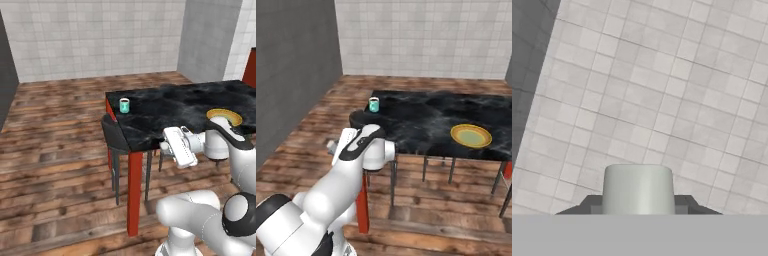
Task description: Pick up the marshmallow and place it in the cup of hot chocolate on the dining counter.
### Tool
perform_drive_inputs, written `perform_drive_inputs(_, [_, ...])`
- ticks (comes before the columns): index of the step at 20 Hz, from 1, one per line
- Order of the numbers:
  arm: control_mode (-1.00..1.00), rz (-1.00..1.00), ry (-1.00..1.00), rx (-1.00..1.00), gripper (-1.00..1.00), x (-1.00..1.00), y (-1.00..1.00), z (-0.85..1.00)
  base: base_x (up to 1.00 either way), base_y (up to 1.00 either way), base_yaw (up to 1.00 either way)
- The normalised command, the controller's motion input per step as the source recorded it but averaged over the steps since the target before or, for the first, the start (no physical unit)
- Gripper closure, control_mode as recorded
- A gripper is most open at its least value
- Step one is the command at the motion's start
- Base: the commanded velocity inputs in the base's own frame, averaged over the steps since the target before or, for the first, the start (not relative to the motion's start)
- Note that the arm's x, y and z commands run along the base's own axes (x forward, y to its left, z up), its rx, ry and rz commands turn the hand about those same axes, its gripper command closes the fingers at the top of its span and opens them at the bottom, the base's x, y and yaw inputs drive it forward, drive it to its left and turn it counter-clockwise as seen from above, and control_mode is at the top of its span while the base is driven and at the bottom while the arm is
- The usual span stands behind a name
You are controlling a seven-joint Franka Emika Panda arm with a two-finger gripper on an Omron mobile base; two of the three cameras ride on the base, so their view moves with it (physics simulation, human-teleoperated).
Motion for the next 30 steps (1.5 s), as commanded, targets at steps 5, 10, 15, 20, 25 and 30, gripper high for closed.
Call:
perform_drive_inputs(5, [1.00, 0.00, 0.00, 0.00, 1.00, 0.00, 0.00, 0.00, 0.22, 1.00, -0.40])
perform_drive_inputs(10, [1.00, 0.00, 0.00, 0.00, 1.00, 0.00, 0.00, 0.00, 0.22, 1.00, -0.52])
perform_drive_inputs(15, [1.00, 0.00, 0.00, 0.00, 1.00, 0.00, 0.00, 0.00, 0.34, 1.00, -0.51])
perform_drive_inputs(20, [1.00, 0.00, 0.00, 0.00, 1.00, 0.00, 0.00, 0.00, 0.37, 1.00, -0.44])
perform_drive_inputs(25, [1.00, 0.00, 0.00, 0.00, 1.00, 0.00, 0.00, 0.00, 0.29, 1.00, -0.49])
perform_drive_inputs(30, [1.00, 0.00, 0.00, 0.00, 1.00, 0.00, 0.00, 0.00, 0.27, 1.00, -0.49])
